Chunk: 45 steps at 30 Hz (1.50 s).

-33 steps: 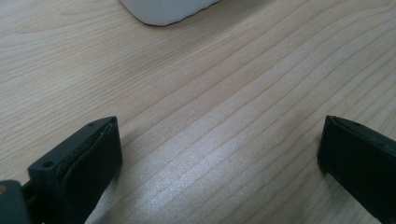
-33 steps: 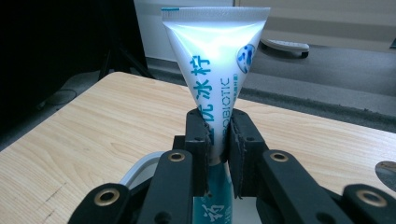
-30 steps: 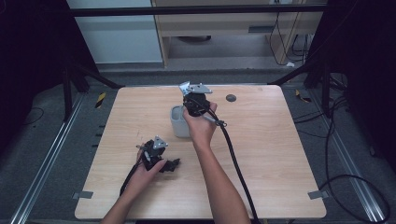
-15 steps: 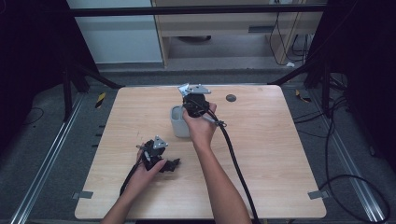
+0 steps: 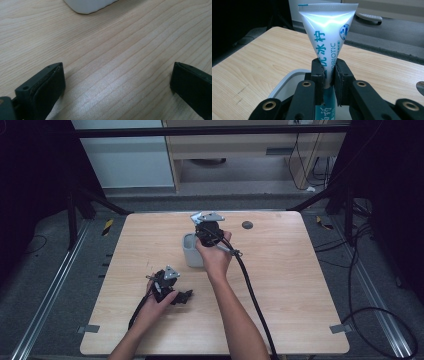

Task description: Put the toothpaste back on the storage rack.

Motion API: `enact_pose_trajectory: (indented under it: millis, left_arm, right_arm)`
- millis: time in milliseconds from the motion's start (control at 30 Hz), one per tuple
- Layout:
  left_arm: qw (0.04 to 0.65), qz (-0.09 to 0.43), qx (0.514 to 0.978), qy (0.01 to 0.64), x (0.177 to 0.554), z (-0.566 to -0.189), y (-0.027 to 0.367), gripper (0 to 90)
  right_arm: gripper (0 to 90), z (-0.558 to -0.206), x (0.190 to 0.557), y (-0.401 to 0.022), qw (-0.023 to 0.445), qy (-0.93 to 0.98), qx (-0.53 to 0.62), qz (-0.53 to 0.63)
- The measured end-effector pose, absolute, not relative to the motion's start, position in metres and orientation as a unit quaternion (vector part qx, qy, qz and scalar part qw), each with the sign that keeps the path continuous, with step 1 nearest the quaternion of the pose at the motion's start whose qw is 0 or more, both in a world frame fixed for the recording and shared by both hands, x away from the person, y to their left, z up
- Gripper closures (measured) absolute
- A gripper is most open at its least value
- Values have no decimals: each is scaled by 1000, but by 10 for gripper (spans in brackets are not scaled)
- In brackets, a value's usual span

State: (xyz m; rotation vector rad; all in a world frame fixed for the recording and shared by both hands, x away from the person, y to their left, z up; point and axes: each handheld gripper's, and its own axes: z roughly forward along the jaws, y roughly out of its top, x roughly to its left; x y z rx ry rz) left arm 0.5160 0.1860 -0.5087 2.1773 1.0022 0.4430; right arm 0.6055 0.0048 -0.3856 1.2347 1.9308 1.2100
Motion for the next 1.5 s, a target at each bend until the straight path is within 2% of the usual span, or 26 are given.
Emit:
enact_pose_trajectory:
  millis: [1500]
  left_arm:
    - [346, 171, 838, 386, 516, -509, 186, 0]
  right_arm:
    - [773, -395, 605, 10, 253, 740, 450, 431]
